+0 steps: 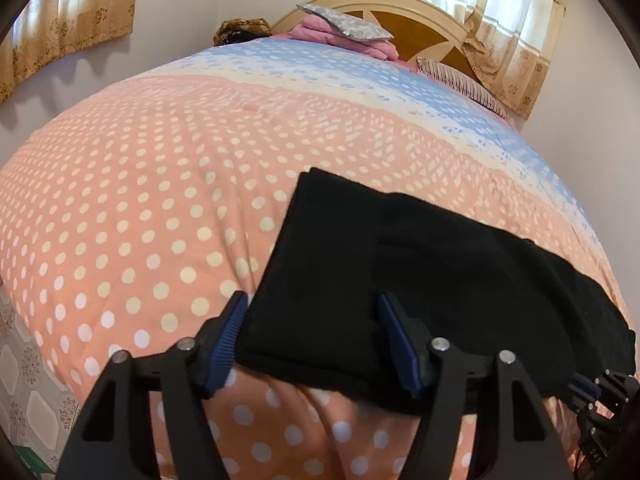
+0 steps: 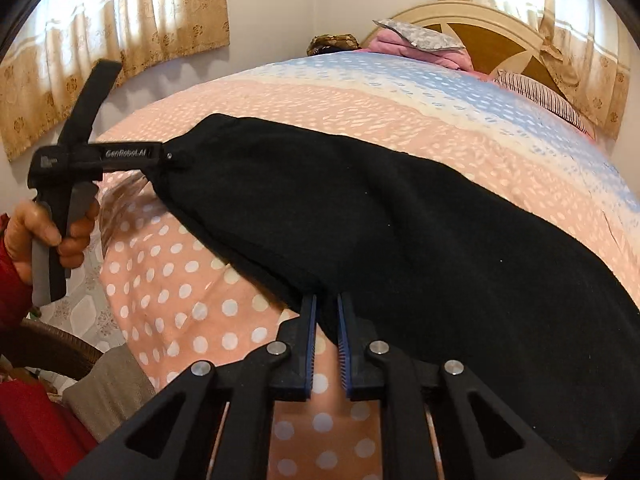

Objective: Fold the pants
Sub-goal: 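Grasp the pants end with the left tool while the right tool lifts the fold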

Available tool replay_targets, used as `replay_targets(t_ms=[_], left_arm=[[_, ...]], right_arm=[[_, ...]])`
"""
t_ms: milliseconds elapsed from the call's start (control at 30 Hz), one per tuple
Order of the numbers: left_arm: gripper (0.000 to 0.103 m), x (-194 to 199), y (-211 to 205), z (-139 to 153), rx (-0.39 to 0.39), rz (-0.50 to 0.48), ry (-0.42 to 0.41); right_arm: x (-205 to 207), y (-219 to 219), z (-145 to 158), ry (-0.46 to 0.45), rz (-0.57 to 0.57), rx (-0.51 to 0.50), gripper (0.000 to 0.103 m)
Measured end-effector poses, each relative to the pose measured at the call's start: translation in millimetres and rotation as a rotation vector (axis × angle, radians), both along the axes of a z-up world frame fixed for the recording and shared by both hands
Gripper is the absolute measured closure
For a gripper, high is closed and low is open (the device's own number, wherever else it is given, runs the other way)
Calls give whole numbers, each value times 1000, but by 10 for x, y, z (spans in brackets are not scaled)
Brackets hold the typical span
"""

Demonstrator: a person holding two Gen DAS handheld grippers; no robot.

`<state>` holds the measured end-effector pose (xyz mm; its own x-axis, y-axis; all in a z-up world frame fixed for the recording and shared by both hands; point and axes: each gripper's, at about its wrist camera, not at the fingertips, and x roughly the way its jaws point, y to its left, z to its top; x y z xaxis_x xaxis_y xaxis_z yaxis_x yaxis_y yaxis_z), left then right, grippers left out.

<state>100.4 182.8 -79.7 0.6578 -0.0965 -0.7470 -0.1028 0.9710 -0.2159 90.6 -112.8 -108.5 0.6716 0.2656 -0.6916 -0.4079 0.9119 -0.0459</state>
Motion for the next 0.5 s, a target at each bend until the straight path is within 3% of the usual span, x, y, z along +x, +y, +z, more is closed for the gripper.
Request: replay_targets(t_ms=[67,133,200,267,333,400,500], left_arm=[[52,7,95,11,-34,-7,0],[69,8,277,50,-104,-10,-7],[69,25,478,104,-162,2,-16],[63,38,588,153,-134,29,-20],[46,-14,695,206,-110,60,-29],[44,-82,766,236,-123,71,-29],[44,-144,672,243,-128,13,-35]], right_arm=[[-30,-37,36,42,21,55,89],[-25,-50,68,71,29,95,89],[-43,-88,120,76,31,133,89],[-75,-128,188,62,36,200,89],[-89,-136,216,54,37,241,89],[-84,-123,210,51,22,259,89],[-82,-83,161,64,24,272,89]])
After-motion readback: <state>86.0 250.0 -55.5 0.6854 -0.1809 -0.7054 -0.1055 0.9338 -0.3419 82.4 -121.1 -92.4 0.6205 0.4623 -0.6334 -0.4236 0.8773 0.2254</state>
